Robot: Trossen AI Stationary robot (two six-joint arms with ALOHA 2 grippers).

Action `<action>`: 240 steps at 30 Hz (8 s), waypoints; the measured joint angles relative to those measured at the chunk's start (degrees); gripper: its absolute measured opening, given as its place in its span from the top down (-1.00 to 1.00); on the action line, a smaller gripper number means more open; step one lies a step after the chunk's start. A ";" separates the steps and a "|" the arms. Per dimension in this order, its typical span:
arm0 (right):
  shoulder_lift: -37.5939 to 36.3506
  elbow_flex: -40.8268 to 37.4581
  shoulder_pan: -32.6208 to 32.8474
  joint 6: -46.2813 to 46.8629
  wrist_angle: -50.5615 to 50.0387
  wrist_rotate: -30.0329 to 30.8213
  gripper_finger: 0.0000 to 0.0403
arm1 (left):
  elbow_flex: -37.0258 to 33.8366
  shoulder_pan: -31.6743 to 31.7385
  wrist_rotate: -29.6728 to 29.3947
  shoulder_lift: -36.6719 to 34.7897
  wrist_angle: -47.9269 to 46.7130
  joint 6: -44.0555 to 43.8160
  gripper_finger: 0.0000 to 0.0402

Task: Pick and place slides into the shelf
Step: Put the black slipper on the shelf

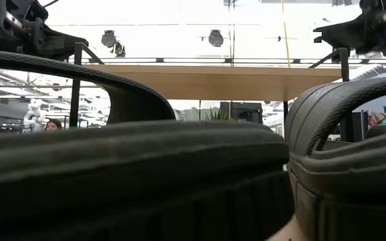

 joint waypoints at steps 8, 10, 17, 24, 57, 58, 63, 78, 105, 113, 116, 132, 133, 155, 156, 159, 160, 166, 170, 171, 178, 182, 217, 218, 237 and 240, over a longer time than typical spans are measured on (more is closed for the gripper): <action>5.84 16.38 0.00 -0.95 -15.13 15.58 0.65 | 0.00 0.02 -0.02 0.00 0.04 7.64 0.96; 8.90 20.80 0.00 0.45 -19.51 19.98 0.58 | 0.00 0.02 -0.02 0.00 0.04 7.66 0.93; 23.46 37.63 -0.02 8.17 -41.77 26.39 0.51 | 0.00 0.02 -0.04 0.00 0.04 10.37 0.92; 36.69 52.78 -0.31 15.05 -66.70 21.06 0.51 | 0.00 0.02 -0.04 0.00 0.05 12.42 0.98; 52.30 38.10 -24.90 -7.12 -72.35 -19.88 0.09 | 0.00 0.02 -1.25 0.00 1.05 11.66 0.87; 53.06 38.10 -25.16 -6.95 -72.38 -21.22 0.05 | 0.00 0.02 -1.74 0.00 0.86 11.64 0.87; 56.47 38.10 -25.53 -6.81 -72.87 -27.56 -0.13 | 0.00 0.02 -3.63 0.00 -0.94 11.62 0.87; 58.76 37.12 -25.18 -7.01 -73.09 -28.83 -0.19 | 0.00 0.02 -4.76 0.00 -3.06 11.51 0.87; 52.13 35.61 -14.62 -2.92 -71.66 -20.60 -0.19 | 0.00 0.00 -4.48 -0.02 -4.63 8.45 0.87; 45.87 35.20 -10.49 -1.50 -71.47 -16.69 -0.19 | 0.00 0.00 -4.46 0.00 -4.79 8.23 0.87; 45.67 35.20 -8.89 -1.50 -71.34 -16.75 -0.18 | 0.00 0.00 -4.46 -0.02 -4.76 8.21 0.87; 48.84 35.20 -10.12 -0.51 -70.67 -11.94 0.00 | 0.00 0.00 -4.48 -0.02 -6.14 5.75 0.87; 49.23 35.20 -10.93 -0.92 -70.67 -11.77 0.00 | 0.00 0.00 -4.48 0.00 -6.80 5.55 0.87; 20.23 32.68 -9.06 17.46 -70.90 -26.04 0.01 | 0.00 0.02 -4.50 -0.02 -6.95 6.75 0.87; 21.39 31.13 -8.63 17.50 -70.41 -26.15 0.01 | 0.00 0.00 -4.50 -0.01 -6.95 6.75 0.87; 27.95 27.49 -7.73 15.10 -72.16 -26.73 0.01 | 0.00 0.00 -4.50 -0.02 -6.95 6.49 0.87; 30.45 26.79 -7.65 13.59 -72.52 -26.84 0.01 | 0.00 0.00 -4.50 -0.02 -6.93 6.01 0.87; 40.78 27.77 -8.41 9.40 -70.92 -25.07 0.01 | 0.00 0.00 -4.50 -0.02 -6.96 5.20 0.87; 42.97 29.05 -9.90 11.26 -70.80 -22.28 0.01 | 0.00 0.00 -4.50 -0.02 -7.45 4.06 0.87; 43.24 29.05 -10.25 11.21 -71.22 -22.44 0.01 | 0.00 0.02 -4.48 0.00 -7.57 3.97 0.87; 47.11 28.99 -10.54 12.66 -69.43 -22.47 0.01 | 0.00 0.02 -4.48 -0.02 -9.23 3.97 0.87; 50.69 28.99 -10.54 12.57 -68.33 -21.99 0.01 | 0.00 0.01 -4.47 -0.02 -9.39 3.97 0.87; 58.95 24.16 -10.49 13.69 -67.78 -26.12 0.65 | 0.00 0.00 -0.90 -0.02 -9.40 3.68 0.87; 58.73 24.14 -10.49 13.69 -67.79 -27.14 0.79 | 0.00 0.00 -0.90 -0.02 -9.40 3.56 0.87; 47.39 32.84 -3.51 19.35 -76.42 -24.86 0.99 | 0.00 0.01 -0.90 -0.02 -9.38 3.27 0.87; 46.75 37.84 -3.58 19.21 -78.70 -22.74 0.99 | 0.00 0.00 -0.90 -0.02 -9.40 3.27 0.87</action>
